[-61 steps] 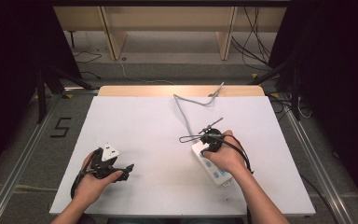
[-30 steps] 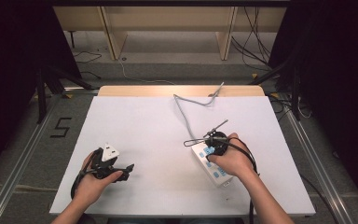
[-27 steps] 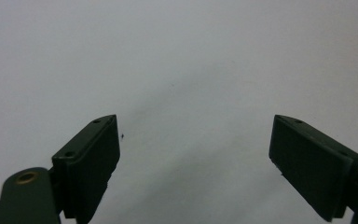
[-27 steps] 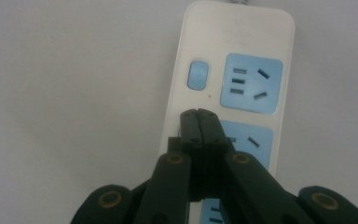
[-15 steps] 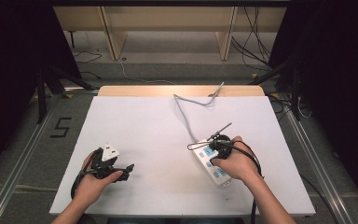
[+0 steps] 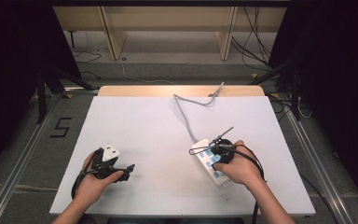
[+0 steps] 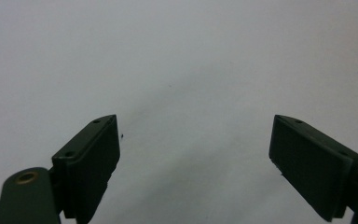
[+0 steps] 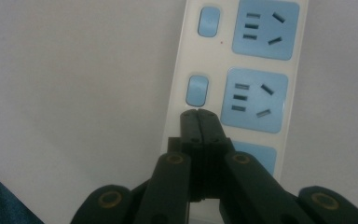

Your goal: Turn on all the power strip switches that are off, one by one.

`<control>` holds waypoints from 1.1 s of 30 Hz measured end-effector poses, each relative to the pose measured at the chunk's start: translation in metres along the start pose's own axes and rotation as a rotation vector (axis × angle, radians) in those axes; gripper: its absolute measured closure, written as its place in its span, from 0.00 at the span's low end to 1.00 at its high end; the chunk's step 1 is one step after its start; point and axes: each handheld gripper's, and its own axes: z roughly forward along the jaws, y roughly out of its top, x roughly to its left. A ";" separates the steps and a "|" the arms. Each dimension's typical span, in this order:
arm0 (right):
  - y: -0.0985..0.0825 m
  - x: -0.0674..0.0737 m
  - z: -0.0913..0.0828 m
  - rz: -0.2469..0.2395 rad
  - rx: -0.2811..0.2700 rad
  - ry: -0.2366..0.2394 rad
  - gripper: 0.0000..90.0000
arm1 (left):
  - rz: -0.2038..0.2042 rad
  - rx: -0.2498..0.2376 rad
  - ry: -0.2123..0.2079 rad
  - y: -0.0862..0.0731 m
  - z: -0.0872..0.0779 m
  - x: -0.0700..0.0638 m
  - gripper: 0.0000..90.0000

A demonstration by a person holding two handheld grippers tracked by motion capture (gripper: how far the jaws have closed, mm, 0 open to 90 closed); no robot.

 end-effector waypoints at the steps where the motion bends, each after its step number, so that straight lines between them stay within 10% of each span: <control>1: -0.001 0.001 0.000 0.000 0.008 0.004 1.00 | -0.003 -0.003 0.000 0.000 0.000 0.000 0.18; 33: -0.006 0.007 0.003 -0.007 0.049 -0.017 1.00 | 0.003 -0.001 -0.001 0.000 0.001 -0.001 0.18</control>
